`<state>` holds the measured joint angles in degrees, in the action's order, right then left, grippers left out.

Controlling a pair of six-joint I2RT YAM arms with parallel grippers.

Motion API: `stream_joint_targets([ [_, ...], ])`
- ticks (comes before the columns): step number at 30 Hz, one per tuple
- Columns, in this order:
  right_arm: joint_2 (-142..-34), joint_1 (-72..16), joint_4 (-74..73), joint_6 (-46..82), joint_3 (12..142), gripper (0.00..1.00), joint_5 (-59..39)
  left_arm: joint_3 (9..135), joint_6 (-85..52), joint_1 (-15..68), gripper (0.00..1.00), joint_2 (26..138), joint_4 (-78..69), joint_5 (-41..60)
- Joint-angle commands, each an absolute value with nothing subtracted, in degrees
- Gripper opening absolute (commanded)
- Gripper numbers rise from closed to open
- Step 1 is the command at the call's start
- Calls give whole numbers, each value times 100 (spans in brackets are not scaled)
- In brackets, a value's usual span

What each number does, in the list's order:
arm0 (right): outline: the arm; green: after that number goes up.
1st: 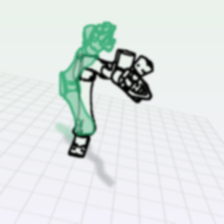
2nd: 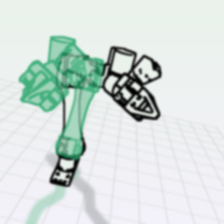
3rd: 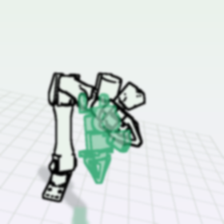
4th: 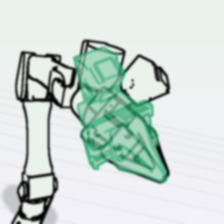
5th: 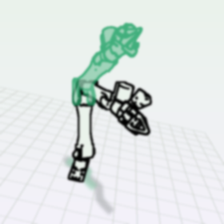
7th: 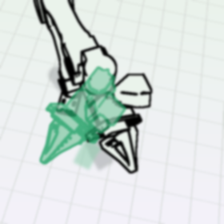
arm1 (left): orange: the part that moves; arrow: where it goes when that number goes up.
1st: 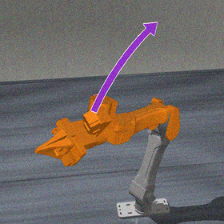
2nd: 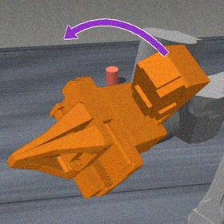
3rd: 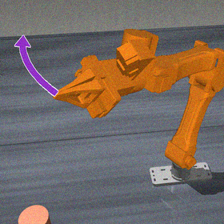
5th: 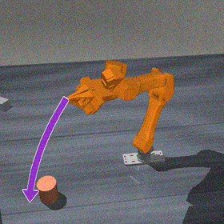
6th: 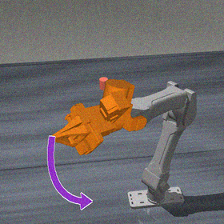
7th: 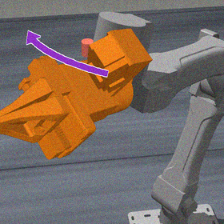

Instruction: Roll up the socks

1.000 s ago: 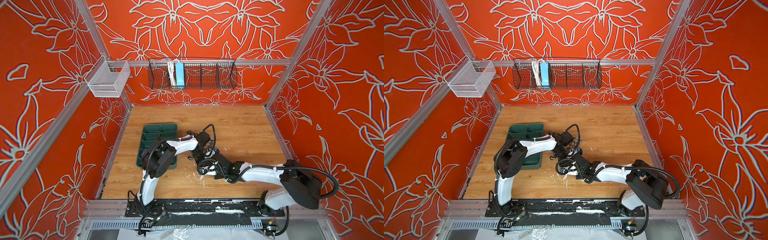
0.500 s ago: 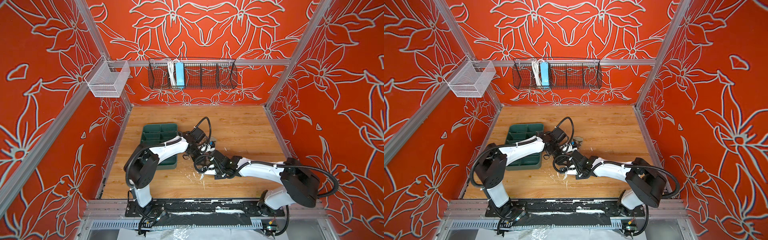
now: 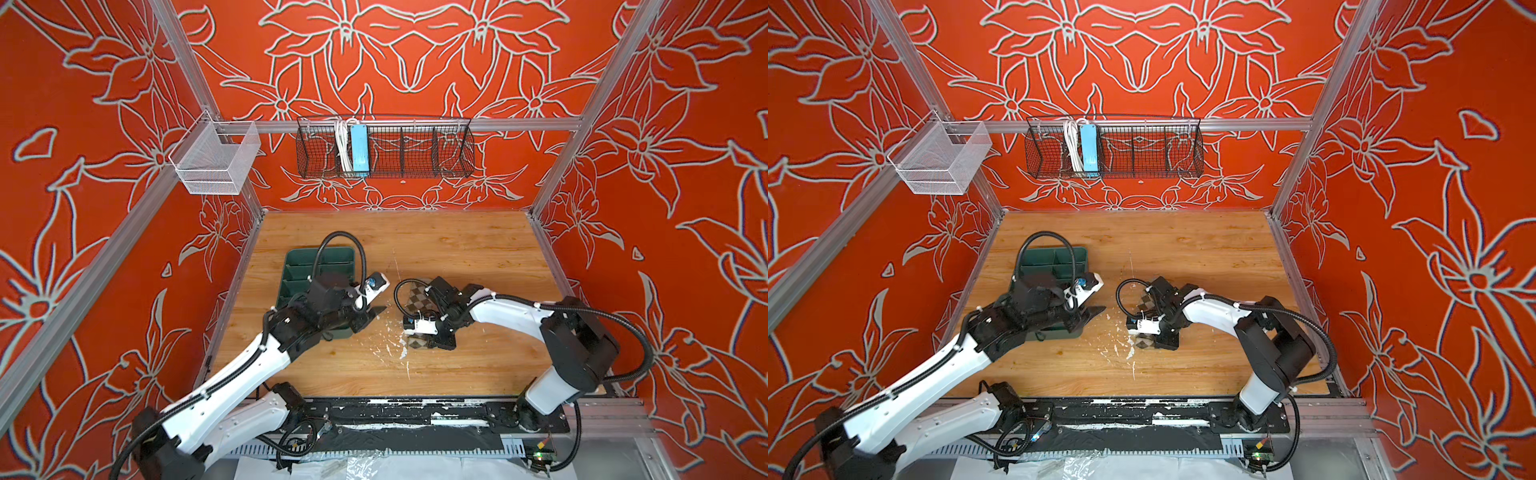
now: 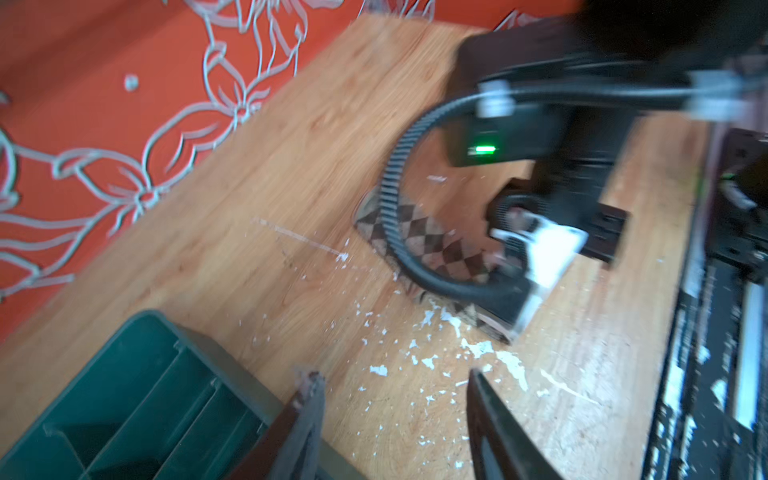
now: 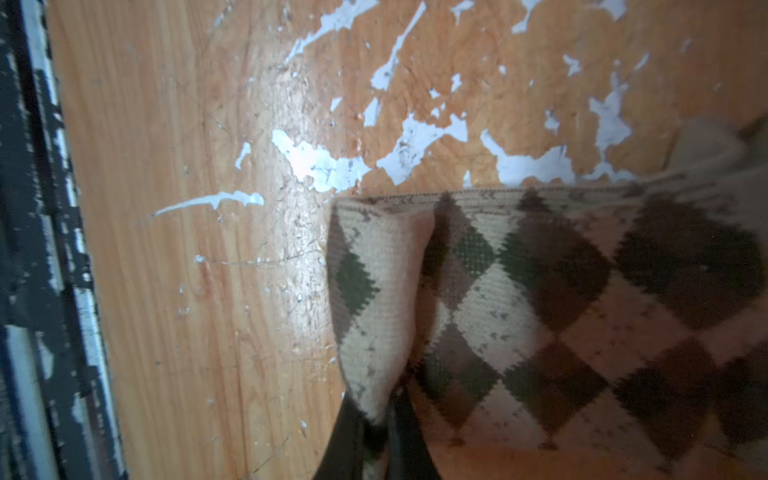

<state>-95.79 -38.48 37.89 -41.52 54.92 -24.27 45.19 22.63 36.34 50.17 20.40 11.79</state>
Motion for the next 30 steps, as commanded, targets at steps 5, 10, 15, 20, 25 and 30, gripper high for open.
stream_joint_targets([
  [5,-10489,-3539,4686,-4126,5900,0,-2905,3938,3760,5073,57,5037,1713,429],
  [10,-10697,-3481,4613,-4122,6025,0,-2756,3618,4234,6068,59,6266,881,-487],
  [15,-10703,-3465,4554,-4140,6072,0,-2712,3617,4182,6345,58,7631,-344,-1014],
  [20,-10679,-3469,4570,-4131,6123,0,-2749,3763,4058,6346,54,8622,-1070,-1347],
  [25,-10627,-3465,4552,-4124,6135,0,-2769,4023,3954,6346,43,9303,-1082,-1479],
  [30,-10474,-3470,4535,-4113,6108,0,-2845,4226,3854,6346,24,9812,-1048,-1741],
])
